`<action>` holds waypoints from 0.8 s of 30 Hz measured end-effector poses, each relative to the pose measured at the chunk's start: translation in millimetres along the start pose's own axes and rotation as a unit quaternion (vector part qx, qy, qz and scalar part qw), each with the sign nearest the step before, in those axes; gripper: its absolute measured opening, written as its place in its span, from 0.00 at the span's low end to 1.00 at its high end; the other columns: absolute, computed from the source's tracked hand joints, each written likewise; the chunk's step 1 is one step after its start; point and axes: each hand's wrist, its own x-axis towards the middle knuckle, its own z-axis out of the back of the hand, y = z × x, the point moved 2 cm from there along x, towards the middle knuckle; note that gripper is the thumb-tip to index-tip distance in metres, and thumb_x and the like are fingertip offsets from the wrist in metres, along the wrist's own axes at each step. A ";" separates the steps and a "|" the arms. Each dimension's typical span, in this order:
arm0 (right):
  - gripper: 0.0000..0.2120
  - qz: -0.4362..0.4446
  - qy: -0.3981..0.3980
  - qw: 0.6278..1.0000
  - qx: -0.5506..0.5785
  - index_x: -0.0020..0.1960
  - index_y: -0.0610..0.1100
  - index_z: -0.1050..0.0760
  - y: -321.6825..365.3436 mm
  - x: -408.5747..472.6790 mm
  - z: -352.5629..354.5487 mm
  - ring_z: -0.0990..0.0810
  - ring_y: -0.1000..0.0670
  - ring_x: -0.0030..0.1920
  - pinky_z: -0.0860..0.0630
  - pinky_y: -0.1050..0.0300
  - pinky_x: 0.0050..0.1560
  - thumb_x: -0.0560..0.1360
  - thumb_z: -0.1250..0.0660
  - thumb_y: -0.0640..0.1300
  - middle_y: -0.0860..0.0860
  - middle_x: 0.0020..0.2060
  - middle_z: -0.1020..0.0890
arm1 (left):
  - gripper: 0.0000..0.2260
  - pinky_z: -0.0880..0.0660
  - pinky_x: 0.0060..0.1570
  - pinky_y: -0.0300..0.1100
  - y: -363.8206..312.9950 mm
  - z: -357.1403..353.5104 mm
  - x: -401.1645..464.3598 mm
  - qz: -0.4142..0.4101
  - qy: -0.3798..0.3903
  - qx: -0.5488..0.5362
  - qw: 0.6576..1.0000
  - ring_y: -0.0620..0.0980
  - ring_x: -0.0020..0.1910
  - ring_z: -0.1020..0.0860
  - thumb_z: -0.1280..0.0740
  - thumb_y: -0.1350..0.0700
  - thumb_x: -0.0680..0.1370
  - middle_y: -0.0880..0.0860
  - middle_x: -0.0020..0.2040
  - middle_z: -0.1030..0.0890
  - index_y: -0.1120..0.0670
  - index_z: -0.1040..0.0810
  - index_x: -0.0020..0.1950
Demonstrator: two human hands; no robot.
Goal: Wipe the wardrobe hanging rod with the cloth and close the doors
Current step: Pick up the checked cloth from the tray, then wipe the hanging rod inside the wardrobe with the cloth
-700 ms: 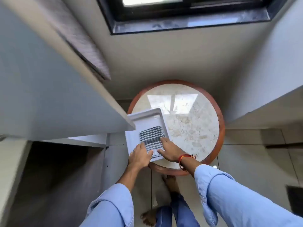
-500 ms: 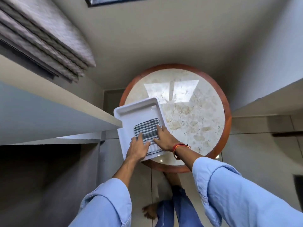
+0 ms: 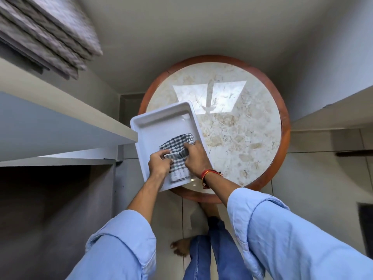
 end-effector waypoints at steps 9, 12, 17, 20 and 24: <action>0.22 0.049 -0.030 0.998 0.023 0.66 0.44 0.24 72.7 -72.6 36.1 0.22 0.40 0.55 0.25 0.50 0.60 0.75 0.40 0.32 0.41 0.57 0.26 | 0.23 0.20 0.58 0.54 -35.3 87.3 -83.5 -0.135 -0.016 -0.007 0.991 0.59 0.54 0.18 0.34 0.73 0.72 0.58 0.61 0.18 0.59 0.20 0.65; 0.19 0.086 -0.002 0.996 0.021 0.60 0.45 0.22 126.4 -111.2 38.9 0.23 0.40 0.56 0.24 0.50 0.61 0.73 0.40 0.32 0.42 0.57 0.25 | 0.24 0.22 0.60 0.47 -36.4 149.1 -120.5 -0.149 -0.037 0.012 0.988 0.57 0.58 0.18 0.34 0.72 0.70 0.57 0.62 0.18 0.59 0.20 0.65; 0.20 0.210 0.027 0.977 0.007 0.61 0.44 0.21 243.9 -166.0 25.7 0.24 0.43 0.65 0.26 0.50 0.68 0.72 0.41 0.33 0.42 0.64 0.22 | 0.22 0.26 0.62 0.40 -22.3 274.7 -165.7 -0.152 -0.077 -0.014 0.985 0.54 0.62 0.20 0.35 0.74 0.72 0.59 0.62 0.18 0.61 0.19 0.63; 0.24 0.340 0.041 0.939 -0.004 0.66 0.43 0.22 348.0 -207.8 10.4 0.26 0.43 0.68 0.32 0.56 0.73 0.72 0.39 0.33 0.43 0.67 0.22 | 0.22 0.30 0.61 0.33 -10.2 383.5 -206.9 -0.218 -0.125 0.022 0.968 0.51 0.61 0.22 0.36 0.74 0.73 0.60 0.63 0.19 0.62 0.21 0.66; 0.25 0.466 0.061 0.881 -0.050 0.66 0.44 0.21 489.8 -256.3 -6.1 0.25 0.44 0.67 0.33 0.60 0.71 0.71 0.37 0.32 0.43 0.65 0.21 | 0.23 0.24 0.60 0.40 16.2 531.2 -273.6 -0.268 -0.243 0.008 0.932 0.52 0.57 0.20 0.37 0.74 0.74 0.58 0.58 0.18 0.59 0.22 0.67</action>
